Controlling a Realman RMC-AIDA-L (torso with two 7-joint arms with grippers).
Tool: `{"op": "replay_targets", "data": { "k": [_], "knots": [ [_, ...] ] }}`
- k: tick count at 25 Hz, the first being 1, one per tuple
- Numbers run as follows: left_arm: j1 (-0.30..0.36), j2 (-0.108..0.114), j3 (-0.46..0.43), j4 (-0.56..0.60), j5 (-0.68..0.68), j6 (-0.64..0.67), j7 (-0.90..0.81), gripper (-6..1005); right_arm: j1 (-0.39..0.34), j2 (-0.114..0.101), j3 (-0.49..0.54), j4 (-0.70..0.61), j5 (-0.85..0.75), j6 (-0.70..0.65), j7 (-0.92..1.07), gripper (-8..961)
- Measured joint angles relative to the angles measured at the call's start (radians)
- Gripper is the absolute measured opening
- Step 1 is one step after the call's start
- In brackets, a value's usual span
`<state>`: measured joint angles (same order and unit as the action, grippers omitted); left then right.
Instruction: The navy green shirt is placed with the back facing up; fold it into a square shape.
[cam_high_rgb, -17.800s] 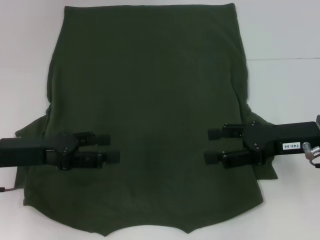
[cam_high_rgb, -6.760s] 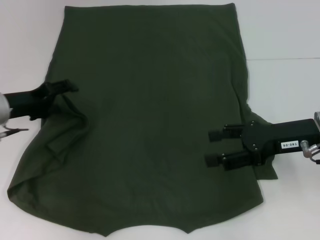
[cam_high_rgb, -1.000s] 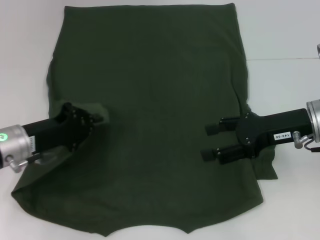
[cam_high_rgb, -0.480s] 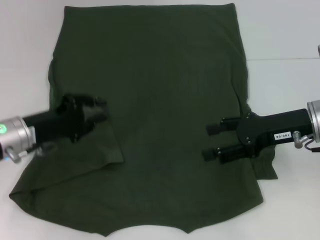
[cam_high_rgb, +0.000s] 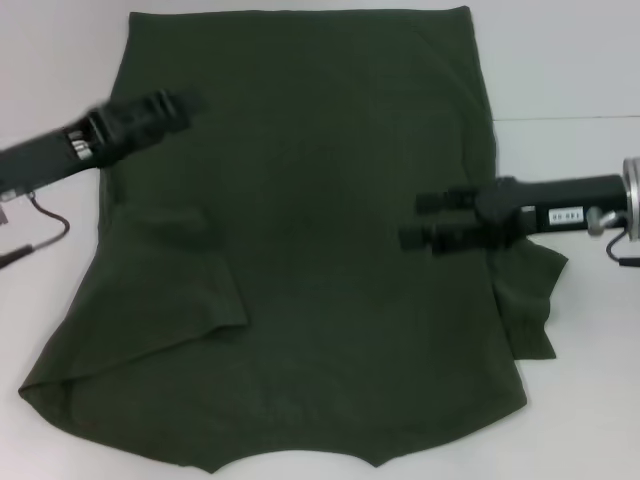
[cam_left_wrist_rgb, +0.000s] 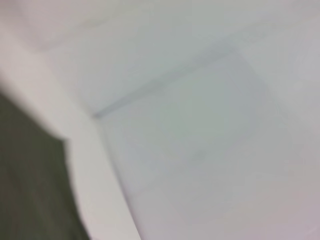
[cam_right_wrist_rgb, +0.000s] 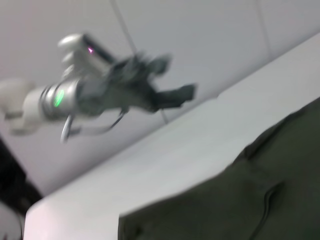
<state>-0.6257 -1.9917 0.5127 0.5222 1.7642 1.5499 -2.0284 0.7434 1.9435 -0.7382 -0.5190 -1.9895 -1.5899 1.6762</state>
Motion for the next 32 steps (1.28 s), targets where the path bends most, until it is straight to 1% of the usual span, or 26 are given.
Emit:
{"op": "replay_targets", "data": {
  "k": [2, 5, 6, 7, 8, 11, 13, 16, 19, 21, 25, 28, 32],
  "knots": [
    [0.008, 0.002, 0.016, 0.005, 0.007, 0.093, 0.258, 650, 0.007, 0.0, 0.033, 0.0, 0.001, 0.008, 0.061, 925],
    [0.037, 0.004, 0.033, 0.01, 0.013, 0.148, 0.494, 663, 0.016, -0.004, 0.052, -0.007, 0.001, 0.04, 0.205, 925],
    [0.051, 0.011, 0.044, 0.011, 0.016, 0.16, 0.565, 668, 0.019, -0.011, 0.051, -0.01, 0.0, 0.048, 0.253, 925],
    [0.051, 0.011, 0.044, 0.011, 0.016, 0.16, 0.565, 672, 0.022, -0.021, 0.048, -0.011, -0.002, 0.052, 0.318, 925],
    [0.059, 0.016, 0.049, 0.011, 0.017, 0.165, 0.583, 677, 0.026, -0.032, 0.043, -0.012, -0.006, 0.054, 0.384, 925],
    [0.088, 0.023, 0.056, 0.013, 0.02, 0.179, 0.642, 690, 0.035, -0.074, 0.023, -0.012, -0.034, 0.048, 0.596, 925],
    [0.105, 0.02, 0.051, 0.014, 0.015, 0.18, 0.677, 804, 0.038, -0.103, 0.016, -0.012, -0.083, 0.032, 0.728, 925],
    [0.113, 0.015, 0.048, 0.015, 0.016, 0.18, 0.706, 856, 0.032, -0.139, 0.025, -0.012, -0.149, -0.006, 0.844, 925],
    [0.118, 0.014, 0.051, 0.016, 0.02, 0.179, 0.732, 909, 0.01, -0.16, 0.031, -0.016, -0.185, -0.044, 0.896, 925],
    [0.127, 0.018, 0.063, 0.016, 0.029, 0.171, 0.763, 926, -0.003, -0.168, 0.034, -0.025, -0.218, -0.069, 0.91, 925],
    [0.13, 0.029, 0.062, 0.016, 0.064, 0.159, 0.773, 927, -0.012, -0.172, 0.04, -0.035, -0.313, -0.09, 0.918, 925],
    [0.135, 0.03, 0.064, 0.014, 0.078, 0.135, 0.781, 926, -0.009, -0.173, 0.04, -0.036, -0.395, -0.076, 0.919, 925],
    [0.136, 0.026, 0.061, 0.012, 0.083, 0.12, 0.788, 925, -0.009, -0.171, 0.039, -0.035, -0.419, -0.047, 0.914, 925]
  ]
}}
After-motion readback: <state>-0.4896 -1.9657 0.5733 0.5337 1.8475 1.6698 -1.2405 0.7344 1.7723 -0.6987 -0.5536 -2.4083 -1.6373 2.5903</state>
